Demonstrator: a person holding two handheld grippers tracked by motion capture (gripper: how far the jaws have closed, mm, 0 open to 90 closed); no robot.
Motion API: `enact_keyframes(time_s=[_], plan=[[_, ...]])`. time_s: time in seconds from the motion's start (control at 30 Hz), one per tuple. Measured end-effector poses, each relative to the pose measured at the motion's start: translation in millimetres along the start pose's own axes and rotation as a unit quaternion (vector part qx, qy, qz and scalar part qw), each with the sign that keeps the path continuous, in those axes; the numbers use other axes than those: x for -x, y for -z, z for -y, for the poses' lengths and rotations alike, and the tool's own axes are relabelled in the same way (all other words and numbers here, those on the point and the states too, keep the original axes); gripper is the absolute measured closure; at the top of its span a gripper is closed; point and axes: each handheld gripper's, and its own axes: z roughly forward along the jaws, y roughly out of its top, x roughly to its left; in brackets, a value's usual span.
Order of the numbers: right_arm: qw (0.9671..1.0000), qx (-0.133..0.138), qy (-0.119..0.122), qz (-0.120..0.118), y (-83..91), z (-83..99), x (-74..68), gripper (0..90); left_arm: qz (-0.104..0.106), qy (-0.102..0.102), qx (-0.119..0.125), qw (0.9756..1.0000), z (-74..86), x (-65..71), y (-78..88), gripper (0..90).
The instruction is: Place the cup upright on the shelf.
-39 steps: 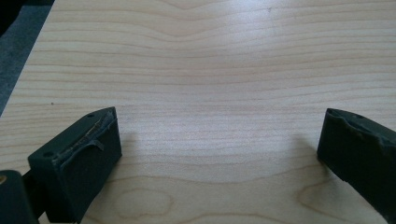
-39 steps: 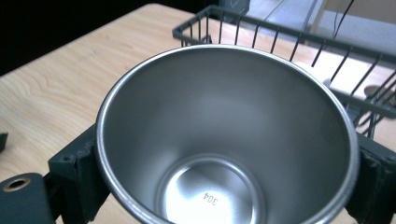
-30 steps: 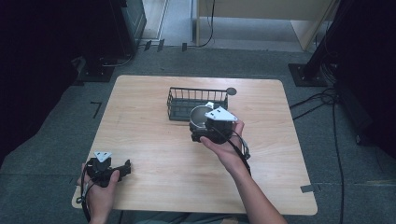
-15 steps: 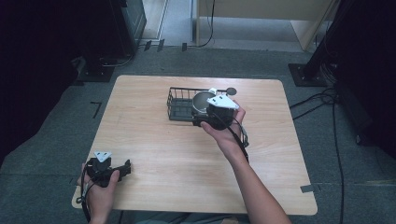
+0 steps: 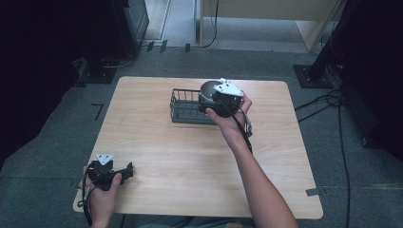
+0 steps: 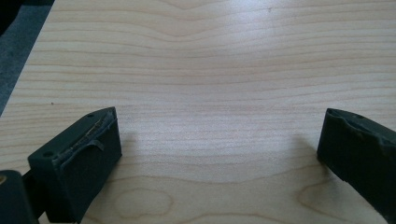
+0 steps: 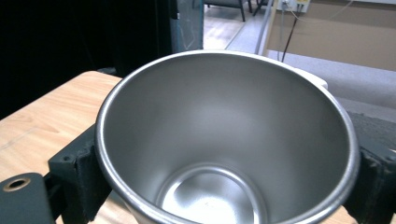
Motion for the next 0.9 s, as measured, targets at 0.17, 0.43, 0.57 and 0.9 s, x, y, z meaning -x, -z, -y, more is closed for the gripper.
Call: enact_keyframes(time_s=[0.17,0.43,0.57,0.9], plan=[[0.9999,-0.008,-0.004,0.011,-13.0,-5.7,6.3,6.7,0.0,0.0,0.0,1.0,0.0,0.0,0.0,0.0],[0.9994,-0.018,0.002,0.028,-31.6,-12.7,10.9,6.7,0.0,0.001,0.0,1.0,0.0,0.1,0.0,0.0],[0.9991,-0.027,0.004,0.034,-41.1,-11.2,12.5,6.7,0.0,-0.001,0.0,1.0,0.0,-0.1,0.1,0.0],[0.9971,-0.04,-0.009,0.063,-57.0,2.3,12.5,6.7,0.0,-0.001,-0.001,1.0,0.0,-0.1,0.1,0.0]])
